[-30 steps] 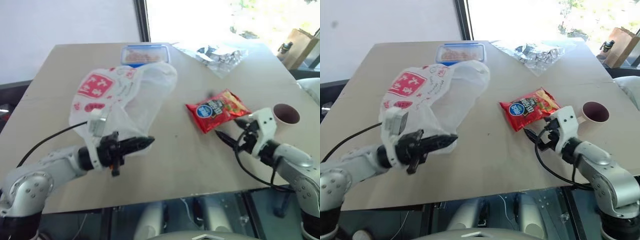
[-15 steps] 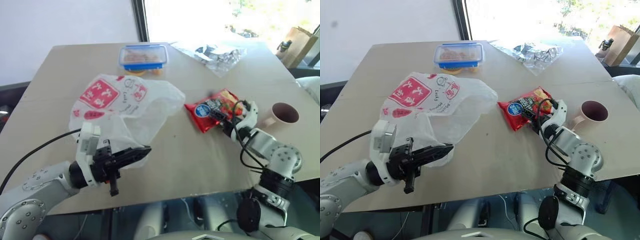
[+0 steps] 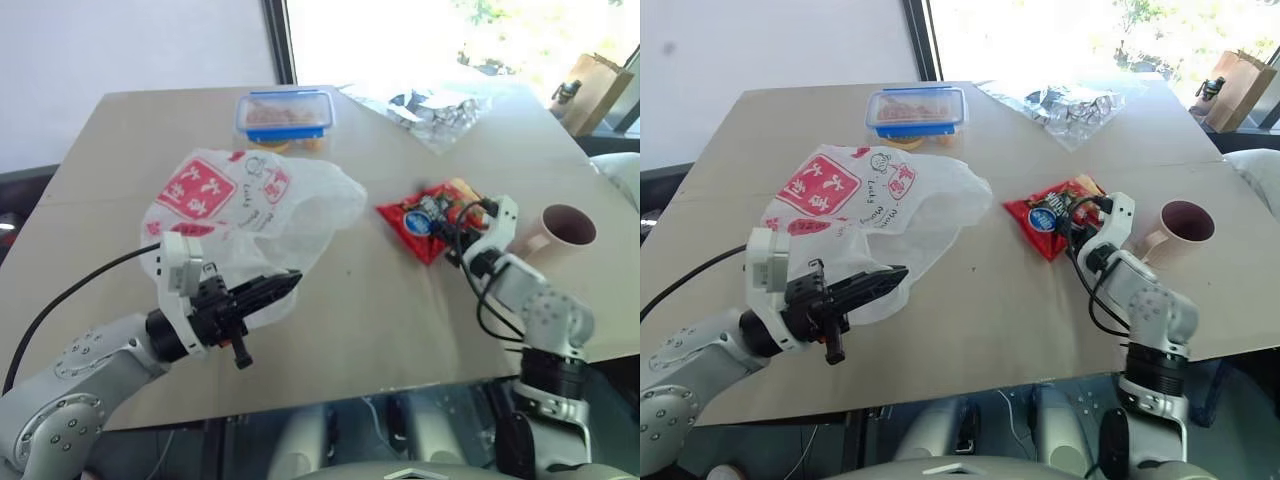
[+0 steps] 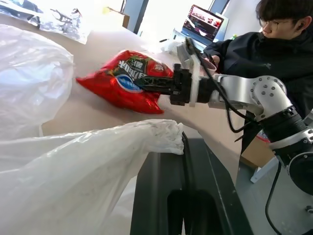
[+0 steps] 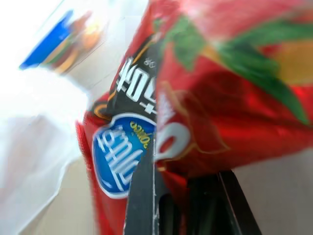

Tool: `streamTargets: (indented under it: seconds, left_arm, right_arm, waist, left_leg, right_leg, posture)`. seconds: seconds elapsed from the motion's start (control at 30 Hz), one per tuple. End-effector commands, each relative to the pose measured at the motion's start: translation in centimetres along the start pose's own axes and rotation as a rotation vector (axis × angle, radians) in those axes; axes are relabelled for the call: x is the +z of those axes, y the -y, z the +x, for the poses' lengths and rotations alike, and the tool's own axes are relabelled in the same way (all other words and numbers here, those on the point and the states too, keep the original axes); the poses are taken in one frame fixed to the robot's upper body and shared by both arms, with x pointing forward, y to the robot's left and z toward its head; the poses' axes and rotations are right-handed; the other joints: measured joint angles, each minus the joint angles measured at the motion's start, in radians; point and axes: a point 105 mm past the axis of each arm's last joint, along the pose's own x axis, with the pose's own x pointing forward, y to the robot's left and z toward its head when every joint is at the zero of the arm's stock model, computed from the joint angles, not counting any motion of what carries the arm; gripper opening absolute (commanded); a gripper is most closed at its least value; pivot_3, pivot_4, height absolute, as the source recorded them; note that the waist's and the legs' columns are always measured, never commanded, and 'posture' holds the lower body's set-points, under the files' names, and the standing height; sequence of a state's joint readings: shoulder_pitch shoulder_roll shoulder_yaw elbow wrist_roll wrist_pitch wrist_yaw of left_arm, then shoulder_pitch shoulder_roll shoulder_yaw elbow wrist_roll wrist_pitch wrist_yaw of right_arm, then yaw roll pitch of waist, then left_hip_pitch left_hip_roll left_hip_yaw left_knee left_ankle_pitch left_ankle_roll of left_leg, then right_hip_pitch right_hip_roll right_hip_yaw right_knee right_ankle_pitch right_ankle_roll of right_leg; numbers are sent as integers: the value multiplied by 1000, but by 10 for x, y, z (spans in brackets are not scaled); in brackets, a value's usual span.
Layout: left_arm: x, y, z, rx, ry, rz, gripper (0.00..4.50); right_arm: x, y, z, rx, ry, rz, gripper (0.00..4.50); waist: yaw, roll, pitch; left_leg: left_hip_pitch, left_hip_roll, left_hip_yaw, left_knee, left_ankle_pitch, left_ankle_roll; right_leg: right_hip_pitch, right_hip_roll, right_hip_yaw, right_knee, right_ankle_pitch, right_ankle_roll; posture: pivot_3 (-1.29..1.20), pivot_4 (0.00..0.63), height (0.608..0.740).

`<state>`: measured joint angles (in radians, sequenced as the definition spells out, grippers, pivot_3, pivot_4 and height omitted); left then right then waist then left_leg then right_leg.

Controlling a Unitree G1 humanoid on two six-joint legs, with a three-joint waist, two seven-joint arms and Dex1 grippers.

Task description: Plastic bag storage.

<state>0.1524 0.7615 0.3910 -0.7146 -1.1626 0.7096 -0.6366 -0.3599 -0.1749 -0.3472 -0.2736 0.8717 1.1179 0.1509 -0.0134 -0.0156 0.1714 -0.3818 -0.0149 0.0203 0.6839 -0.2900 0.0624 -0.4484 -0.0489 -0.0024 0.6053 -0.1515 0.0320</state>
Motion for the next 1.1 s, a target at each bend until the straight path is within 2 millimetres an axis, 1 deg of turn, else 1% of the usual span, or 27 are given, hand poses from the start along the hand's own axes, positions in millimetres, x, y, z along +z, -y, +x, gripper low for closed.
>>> streamTargets:
  seconds: [0.03,0.07,0.1,0.13,0.23,0.33,0.43,0.5,0.53,0.63,0.7,0.73,0.83,0.93,1.0,1.1]
  left_arm:
    - [10,9,3,-61,22,33,0]
    - [11,11,4,-82,22,33,0]
    - [12,13,5,-96,21,34,0]
    - [12,18,4,-130,16,31,0]
    - [15,28,0,-201,13,22,0]
    - [25,42,-1,-288,-2,25,0]
    - [25,55,-1,-345,-53,69,0]
    - [21,63,-1,-367,-81,75,0]
    - [18,65,-2,-375,-98,82,0]
    - [10,68,-6,-370,-120,82,0]
    - [6,68,-8,-356,-123,86,0]
    - [6,66,-7,-332,-115,98,0]
    - [15,54,-5,-254,-59,103,0]
    - [19,44,-5,-206,-39,139,0]
    - [21,42,-5,-201,-34,155,0]
    - [20,43,-4,-224,-37,157,0]
  right_arm:
    - [-10,-62,-27,342,-156,-127,70]
    - [-17,-71,-32,400,-215,-158,70]
    - [-20,-75,-35,432,-250,-173,70]
    - [-25,-83,-33,481,-296,-170,70]
    - [-36,-98,-23,578,-387,-146,70]
    - [-54,-111,-12,701,-511,-92,70]
    - [-60,-110,2,724,-556,-68,70]
    - [-58,-111,14,739,-563,-44,70]
    - [-57,-112,20,745,-567,-33,70]
    - [-55,-111,38,732,-581,10,70]
    - [-55,-108,46,721,-586,38,70]
    - [-55,-107,45,724,-596,39,70]
    - [-56,-102,34,742,-631,-5,70]
    - [-53,-94,12,768,-673,-51,70]
    - [-53,-88,0,766,-708,-76,70]
    - [-56,-84,-7,759,-747,-106,70]
  waist:
    - [-2,1,1]
    - [-3,1,1]
    - [-4,1,0]
    - [-4,1,0]
    - [-14,1,1]
    - [-16,0,1]
    - [-14,0,1]
    - [-17,0,1]
    - [-17,0,1]
    - [-24,1,2]
    - [-22,1,2]
    - [-21,1,2]
    - [-8,1,2]
    - [2,2,2]
    - [3,2,2]
    - [-4,2,2]
  left_leg:
    - [0,0,0,0,0,0]
    - [0,0,0,0,0,1]
    - [0,1,0,0,0,1]
    - [1,1,0,0,0,1]
    - [1,2,1,0,0,1]
    - [1,2,1,0,0,1]
    - [1,1,0,0,0,1]
    - [0,1,1,0,-1,1]
    - [-1,0,2,0,-1,1]
    - [-1,1,2,0,-1,1]
    - [-1,1,1,-1,-1,1]
    - [-1,1,0,-1,-1,1]
    - [-2,0,0,-1,-1,1]
    - [-2,0,0,-1,-1,1]
    - [-2,0,0,-1,-1,1]
    - [-2,0,0,-1,-1,2]
  right_leg:
    - [0,0,0,0,0,0]
    - [0,0,0,-1,0,0]
    - [0,0,0,-1,-1,1]
    - [0,0,0,-1,-2,4]
    - [0,1,0,0,-3,4]
    - [0,1,0,0,-3,4]
    - [0,1,0,0,-3,4]
    - [0,0,0,-1,-2,4]
    - [0,0,1,-2,0,1]
    - [0,1,0,-3,0,1]
    - [-1,1,0,-3,0,1]
    - [-1,1,-1,-3,0,0]
    - [-1,0,-1,-4,0,0]
    - [0,0,-1,-5,0,1]
    - [0,0,-1,-5,0,1]
    - [0,0,-1,-5,0,1]
  posture:
    - [0,150,740]
    - [0,150,740]
    - [0,150,740]
    - [0,150,740]
    - [0,150,740]
    - [0,150,740]
    - [0,150,740]
    - [0,150,740]
    - [0,150,740]
    - [0,150,740]
    - [0,150,740]
    - [0,150,740]
    - [0,150,740]
    - [0,150,740]
    - [0,150,740]
    - [0,150,740]
